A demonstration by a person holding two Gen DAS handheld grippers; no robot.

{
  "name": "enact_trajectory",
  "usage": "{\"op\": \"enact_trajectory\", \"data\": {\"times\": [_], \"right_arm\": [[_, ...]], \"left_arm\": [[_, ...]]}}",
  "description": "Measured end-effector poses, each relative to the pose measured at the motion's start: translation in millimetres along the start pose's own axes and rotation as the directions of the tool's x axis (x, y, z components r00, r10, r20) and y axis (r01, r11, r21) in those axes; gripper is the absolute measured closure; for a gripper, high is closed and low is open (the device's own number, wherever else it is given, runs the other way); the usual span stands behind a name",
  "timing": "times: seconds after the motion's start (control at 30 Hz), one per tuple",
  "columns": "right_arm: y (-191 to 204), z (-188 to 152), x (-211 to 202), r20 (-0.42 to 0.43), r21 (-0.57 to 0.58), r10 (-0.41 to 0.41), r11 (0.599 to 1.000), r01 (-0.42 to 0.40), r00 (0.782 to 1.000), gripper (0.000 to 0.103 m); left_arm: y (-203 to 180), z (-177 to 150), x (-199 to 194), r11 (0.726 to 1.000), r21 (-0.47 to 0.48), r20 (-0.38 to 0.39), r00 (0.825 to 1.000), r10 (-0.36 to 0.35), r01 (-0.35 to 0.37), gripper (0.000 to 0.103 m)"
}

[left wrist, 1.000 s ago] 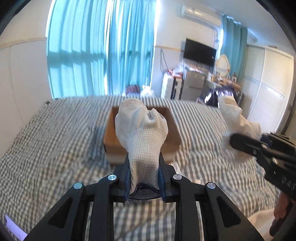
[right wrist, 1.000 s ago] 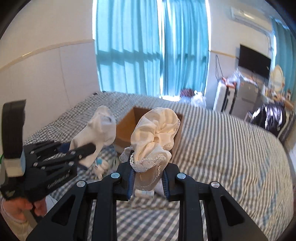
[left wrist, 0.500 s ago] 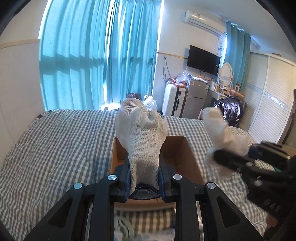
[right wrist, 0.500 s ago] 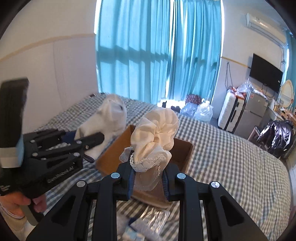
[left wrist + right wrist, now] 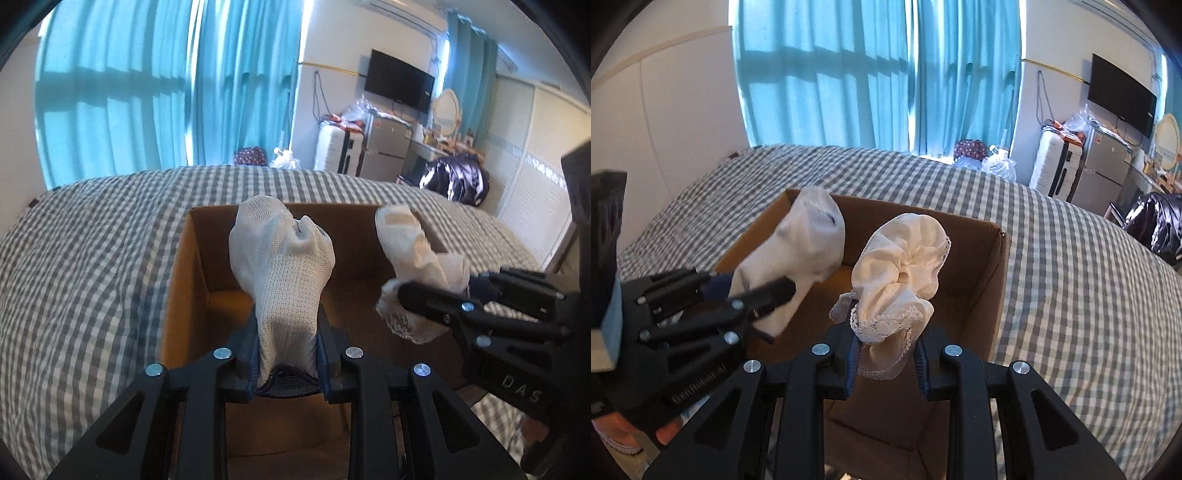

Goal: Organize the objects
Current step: 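Carry both cloths over the box and open both grippers to drop them, then lower the left gripper onto the clear cotton-swab jar and grasp it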

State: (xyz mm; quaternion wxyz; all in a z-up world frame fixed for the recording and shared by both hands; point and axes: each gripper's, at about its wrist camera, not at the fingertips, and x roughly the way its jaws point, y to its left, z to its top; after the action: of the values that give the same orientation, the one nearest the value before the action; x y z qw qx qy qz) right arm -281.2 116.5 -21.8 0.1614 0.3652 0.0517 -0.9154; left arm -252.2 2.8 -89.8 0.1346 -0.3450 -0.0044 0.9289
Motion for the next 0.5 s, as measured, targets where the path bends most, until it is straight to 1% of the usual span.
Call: {"op": "enact_trajectory", "data": {"times": [0.03,0.07,0.1,0.13,0.17,0.2,0.27,0.33,0.37,0.47,0.5], "right_arm": [[-1.8,0.3,-2.0,0.013,0.015,0.012,1.0,-0.013,1.0,0.057],[-3.0,0.8,-4.9,0.025,0.023,0.017,1.0,-0.018,1.0,0.048],[-4.0,0.9,-9.6,0.038,0.029,0.019,0.999,-0.02,0.999,0.033],[-5.2,2.3,-16.9,0.066,0.036,0.015,0.999,-0.018,0.998,0.029],[-5.6,3.5,-22.6,0.083,0.041,0.007,0.999,-0.01,0.997,0.028],[-6.3,5.9,-27.6,0.093,0.045,-0.003,0.999,-0.001,0.996,0.026],[-6.5,6.4,-42.8,0.114,0.052,-0.012,0.999,0.006,0.993,0.022],[-6.9,3.6,-63.8,0.14,0.068,-0.033,0.997,0.024,0.99,0.018],[-6.0,4.3,-73.0,0.147,0.074,-0.039,0.997,0.028,0.988,0.016],[-3.4,-0.4,-111.4,0.197,0.086,-0.064,0.995,0.047,0.978,0.01],[-3.1,-2.3,-122.2,0.21,0.09,-0.08,0.994,0.062,0.974,0.007]], "left_arm": [[-0.5,-0.2,1.1,1.0,0.003,0.0,1.0,-0.008,0.008,0.075],[-0.4,-0.3,0.8,1.0,0.001,0.001,1.0,-0.019,0.019,0.07],[-0.4,0.3,0.5,1.0,-0.001,0.001,1.0,-0.023,0.023,0.059],[0.1,0.3,-0.6,1.0,-0.004,0.0,1.0,-0.022,0.022,0.05],[0.8,0.1,-3.2,1.0,-0.009,0.002,1.0,-0.011,0.011,0.031],[1.2,-1.0,-7.8,1.0,-0.019,0.011,1.0,0.005,-0.005,0.017],[0.2,-4.7,-20.9,0.999,-0.047,0.036,0.999,0.005,-0.003,0.01],[-0.9,-3.5,-34.7,0.998,-0.065,0.041,0.999,-0.018,0.02,0.009],[-1.0,-2.9,-41.5,0.997,-0.071,0.046,0.999,-0.018,0.021,0.008],[-3.3,4.2,-71.2,0.996,-0.087,0.095,0.995,-0.01,0.019,0.0],[-4.0,4.6,-80.3,0.996,-0.089,0.111,0.994,-0.014,0.024,0.0]]}}
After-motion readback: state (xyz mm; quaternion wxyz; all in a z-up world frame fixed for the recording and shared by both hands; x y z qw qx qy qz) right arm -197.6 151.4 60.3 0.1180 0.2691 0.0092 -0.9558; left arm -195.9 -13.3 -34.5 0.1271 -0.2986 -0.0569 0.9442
